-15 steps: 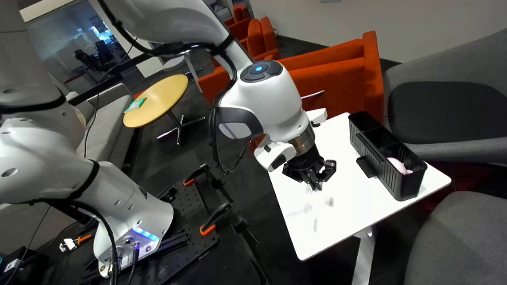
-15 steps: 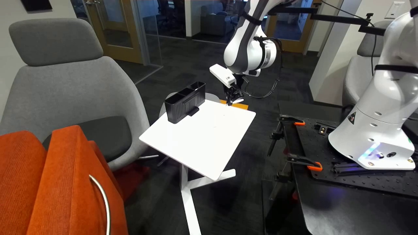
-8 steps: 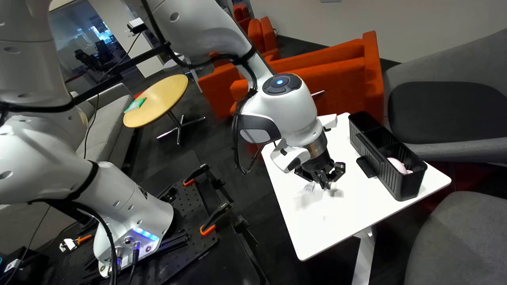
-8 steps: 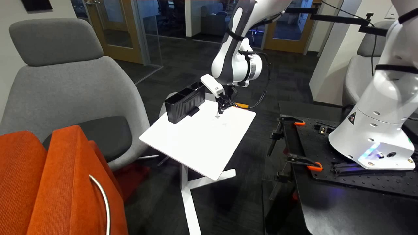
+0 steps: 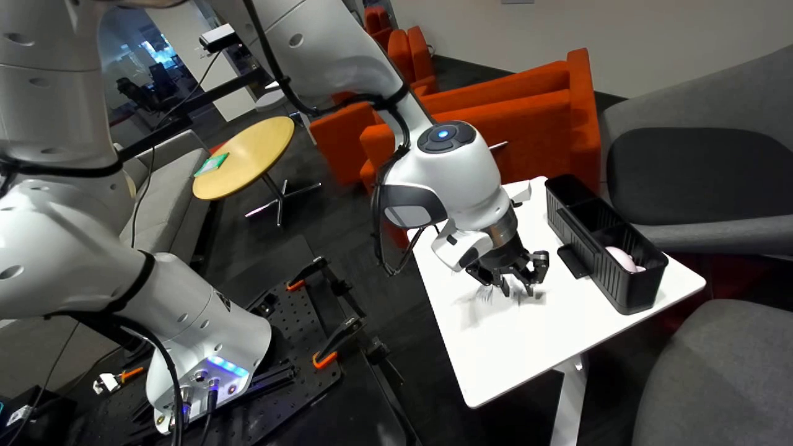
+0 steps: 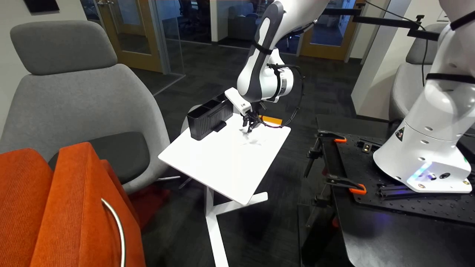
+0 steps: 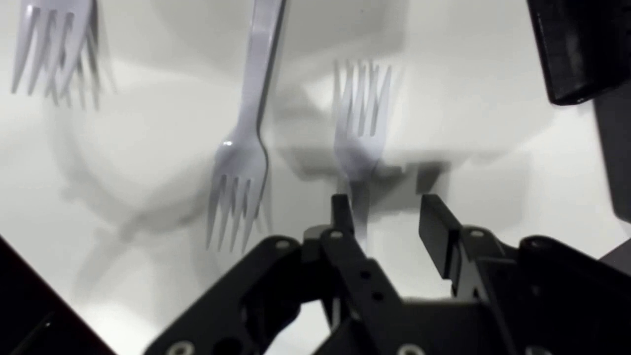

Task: Move the white fork on the left to the right

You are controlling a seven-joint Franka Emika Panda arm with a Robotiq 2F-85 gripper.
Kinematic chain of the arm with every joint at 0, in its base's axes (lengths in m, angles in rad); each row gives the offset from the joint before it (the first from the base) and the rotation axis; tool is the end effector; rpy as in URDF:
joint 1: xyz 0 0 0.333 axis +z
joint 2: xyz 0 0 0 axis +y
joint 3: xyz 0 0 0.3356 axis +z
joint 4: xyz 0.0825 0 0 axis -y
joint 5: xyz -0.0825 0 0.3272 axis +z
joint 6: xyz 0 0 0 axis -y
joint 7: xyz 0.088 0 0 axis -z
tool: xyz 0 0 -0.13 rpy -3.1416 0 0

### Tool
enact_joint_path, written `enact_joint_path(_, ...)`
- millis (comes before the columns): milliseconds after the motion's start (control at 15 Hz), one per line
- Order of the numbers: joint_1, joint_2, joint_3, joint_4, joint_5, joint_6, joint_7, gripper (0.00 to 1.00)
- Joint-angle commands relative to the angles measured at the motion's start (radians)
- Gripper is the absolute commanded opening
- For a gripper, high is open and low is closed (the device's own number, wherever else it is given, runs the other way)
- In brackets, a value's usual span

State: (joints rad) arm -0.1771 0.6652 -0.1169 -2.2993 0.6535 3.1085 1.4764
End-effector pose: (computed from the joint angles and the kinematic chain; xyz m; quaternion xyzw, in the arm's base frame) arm 0.4648 -0.1967 0.1254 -0.3650 0.9275 -0.0667 0.0462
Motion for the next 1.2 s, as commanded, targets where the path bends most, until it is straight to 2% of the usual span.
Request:
enact_joint_path(0, 0.035, -0.163, -0.002, -0.122, -0.018, 0.092, -0.052, 0.74)
enact_joint_path(200, 0.046, -0.323, 0.023, -0.224, -0.043, 0.129, -0.128, 0.96)
enact_joint_path(267, 0.05, -0.373, 0.026, -0.249, -0.049, 0.115, -0.152, 1.0)
enact_joint_path(533, 0.135, -0.569, -0.051, -0.366, -0.081, 0.055, -0.196, 1.0)
enact_joint_path(867, 0.218, -0.624, -0.183, -0.411, -0.268, -0.042, -0.131, 1.0)
enact_joint_path(933, 0.192, -0.587, -0.141, -0.387, -0.207, 0.004, -0.167, 1.0)
enact_joint_path(1133, 0.203, -0.591, -0.168, -0.396, -0.249, -0.016, -0.153, 1.0)
